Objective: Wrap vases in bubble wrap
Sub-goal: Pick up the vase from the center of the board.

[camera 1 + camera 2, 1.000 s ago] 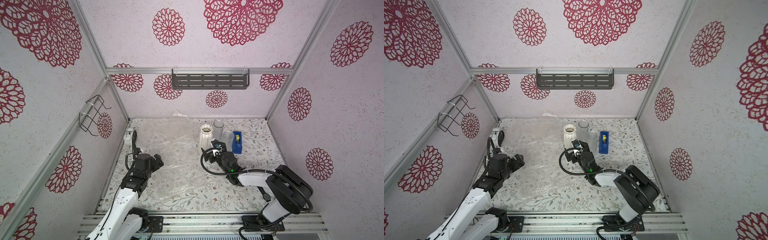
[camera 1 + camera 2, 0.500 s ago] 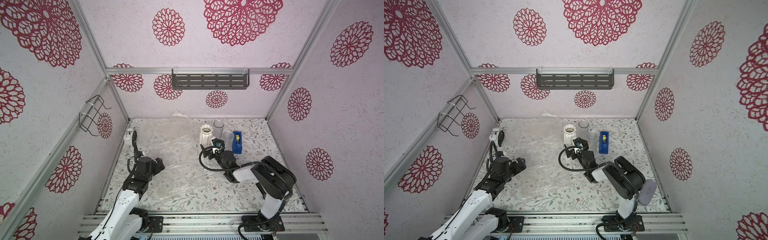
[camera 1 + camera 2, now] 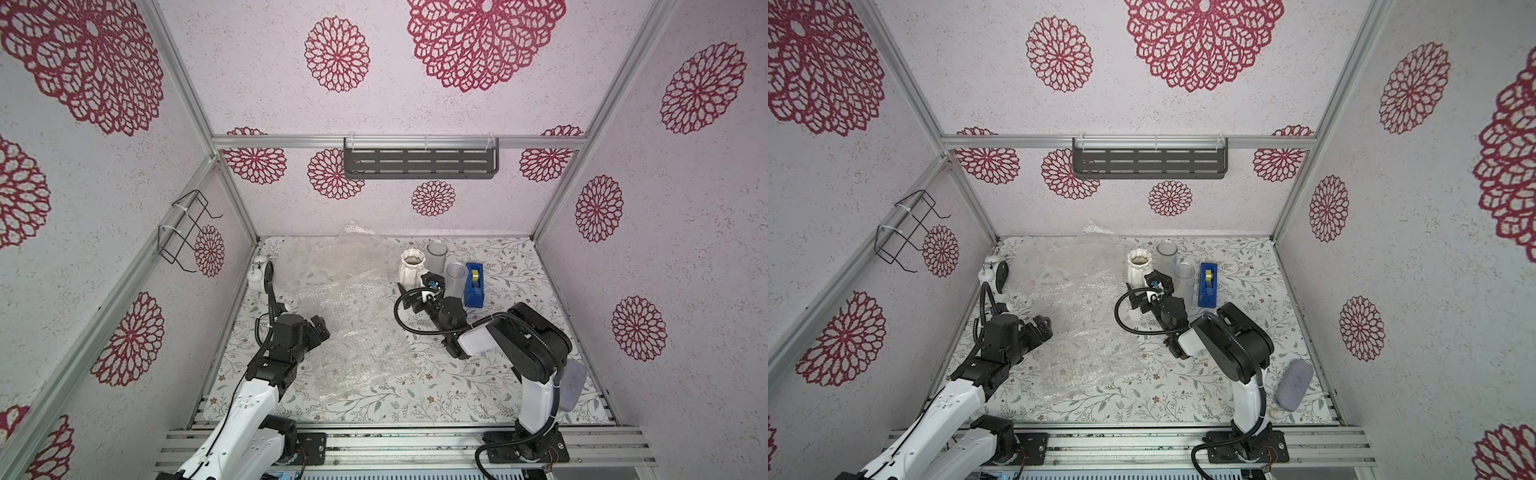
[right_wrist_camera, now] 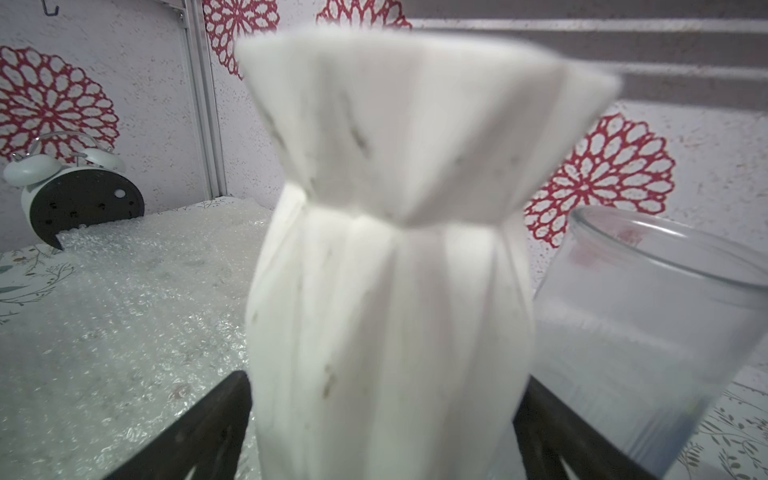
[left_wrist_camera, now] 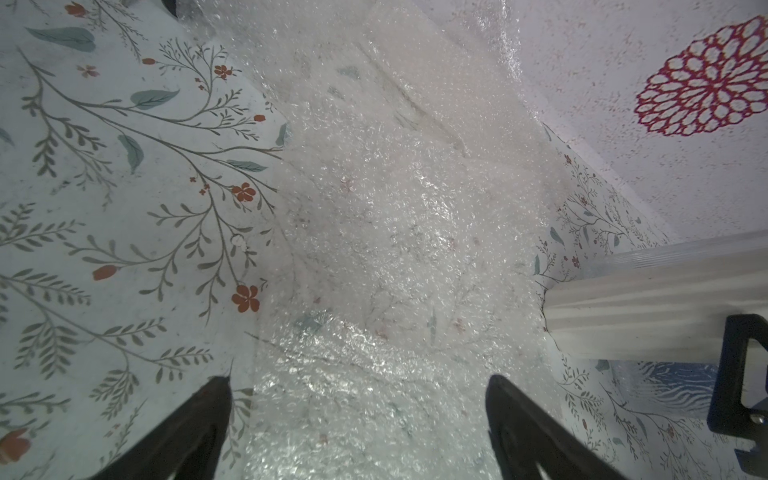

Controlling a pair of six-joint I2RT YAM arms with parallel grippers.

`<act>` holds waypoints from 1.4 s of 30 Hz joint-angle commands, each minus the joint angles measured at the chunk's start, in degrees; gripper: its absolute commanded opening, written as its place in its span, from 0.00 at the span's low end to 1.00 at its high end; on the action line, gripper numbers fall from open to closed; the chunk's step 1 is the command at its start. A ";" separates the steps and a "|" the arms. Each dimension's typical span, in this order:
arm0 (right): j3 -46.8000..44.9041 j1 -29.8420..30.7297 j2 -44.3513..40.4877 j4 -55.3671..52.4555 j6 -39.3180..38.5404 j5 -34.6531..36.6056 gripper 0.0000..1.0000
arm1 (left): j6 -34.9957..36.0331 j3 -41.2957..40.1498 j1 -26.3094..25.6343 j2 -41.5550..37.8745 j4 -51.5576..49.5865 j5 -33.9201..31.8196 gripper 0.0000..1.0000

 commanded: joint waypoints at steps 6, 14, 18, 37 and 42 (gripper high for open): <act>3.29 -0.52 2.05 4.38 2.19 -2.49 0.97 | -0.24 -0.75 -0.18 1.87 1.61 -0.86 0.98; 5.58 -0.63 4.26 4.28 2.98 -2.95 0.95 | -1.23 -1.51 -0.18 1.44 1.72 -1.16 0.98; 5.97 -0.82 5.51 6.32 4.12 -2.24 0.94 | -1.34 -2.14 -0.18 1.94 2.85 -1.76 0.98; 4.16 -0.99 -0.39 5.22 5.51 -4.45 0.69 | -3.37 0.28 -0.18 10.82 2.04 -2.62 0.98; 2.33 -0.68 -6.47 0.74 3.70 -4.51 0.61 | -4.30 -0.07 -0.18 11.18 2.15 -2.58 0.97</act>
